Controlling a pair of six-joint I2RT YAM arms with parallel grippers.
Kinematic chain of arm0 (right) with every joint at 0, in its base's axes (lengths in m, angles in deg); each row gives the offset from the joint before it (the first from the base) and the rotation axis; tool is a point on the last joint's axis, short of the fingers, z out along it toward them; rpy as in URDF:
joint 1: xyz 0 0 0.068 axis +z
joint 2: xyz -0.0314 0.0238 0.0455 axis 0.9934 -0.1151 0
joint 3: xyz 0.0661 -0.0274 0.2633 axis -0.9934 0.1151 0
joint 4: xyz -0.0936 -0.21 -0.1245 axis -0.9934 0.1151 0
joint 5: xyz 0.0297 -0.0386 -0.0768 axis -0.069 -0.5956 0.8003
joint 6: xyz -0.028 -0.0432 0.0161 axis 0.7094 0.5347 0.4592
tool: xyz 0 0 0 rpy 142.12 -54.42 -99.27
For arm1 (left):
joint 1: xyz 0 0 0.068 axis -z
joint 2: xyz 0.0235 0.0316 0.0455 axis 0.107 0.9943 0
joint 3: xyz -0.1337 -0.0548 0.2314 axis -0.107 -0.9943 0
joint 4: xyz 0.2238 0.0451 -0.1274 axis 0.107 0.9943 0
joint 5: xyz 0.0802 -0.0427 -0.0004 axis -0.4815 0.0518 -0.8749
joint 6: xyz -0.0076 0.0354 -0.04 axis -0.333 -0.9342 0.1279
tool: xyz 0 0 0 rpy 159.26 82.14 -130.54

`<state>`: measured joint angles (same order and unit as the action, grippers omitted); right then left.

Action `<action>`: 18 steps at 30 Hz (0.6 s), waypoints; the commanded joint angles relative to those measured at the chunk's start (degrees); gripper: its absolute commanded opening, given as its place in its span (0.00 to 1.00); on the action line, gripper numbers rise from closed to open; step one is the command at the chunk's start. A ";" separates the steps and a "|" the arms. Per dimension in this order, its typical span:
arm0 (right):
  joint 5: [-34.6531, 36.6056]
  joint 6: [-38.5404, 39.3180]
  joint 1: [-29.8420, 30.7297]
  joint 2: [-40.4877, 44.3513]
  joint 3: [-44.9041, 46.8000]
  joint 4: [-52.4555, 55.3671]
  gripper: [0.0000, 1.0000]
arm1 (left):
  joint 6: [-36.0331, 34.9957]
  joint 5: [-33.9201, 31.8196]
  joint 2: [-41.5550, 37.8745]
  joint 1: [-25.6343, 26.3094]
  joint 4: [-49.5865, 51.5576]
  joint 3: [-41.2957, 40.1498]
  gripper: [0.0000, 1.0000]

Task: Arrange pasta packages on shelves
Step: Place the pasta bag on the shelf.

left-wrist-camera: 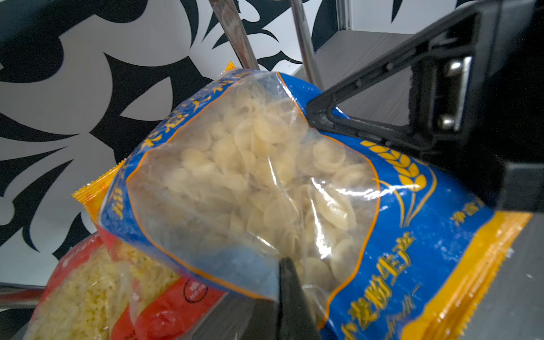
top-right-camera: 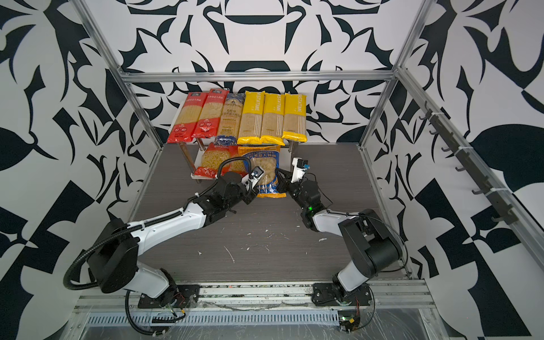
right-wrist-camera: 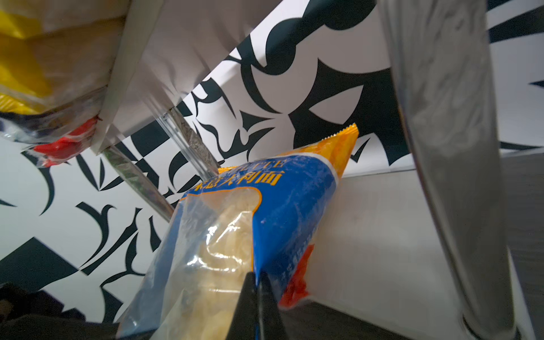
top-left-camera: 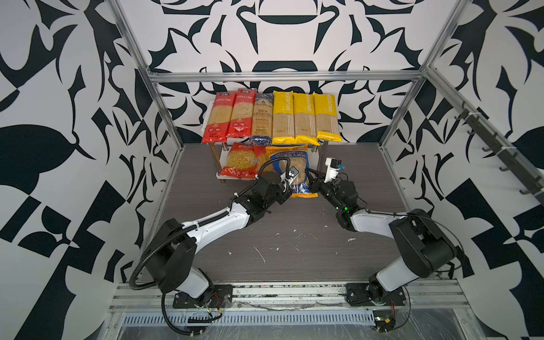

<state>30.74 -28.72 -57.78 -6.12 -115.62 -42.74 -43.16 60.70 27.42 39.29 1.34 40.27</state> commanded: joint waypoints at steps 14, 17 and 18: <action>4.74 9.92 -0.21 -12.29 -13.51 -3.58 0.23 | -4.79 -6.05 19.89 -3.23 -15.45 13.92 0.00; 5.32 10.45 -0.17 -11.02 -11.80 -2.20 0.39 | -3.55 -7.41 21.80 -3.41 -15.04 15.06 0.00; 5.53 10.53 -0.14 -10.38 -11.17 -1.74 0.42 | -3.11 -7.76 22.17 -3.49 -14.86 15.29 0.00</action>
<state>37.65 -19.46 -59.12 -20.44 -126.51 -40.77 -47.03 55.02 48.95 35.92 -7.82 52.86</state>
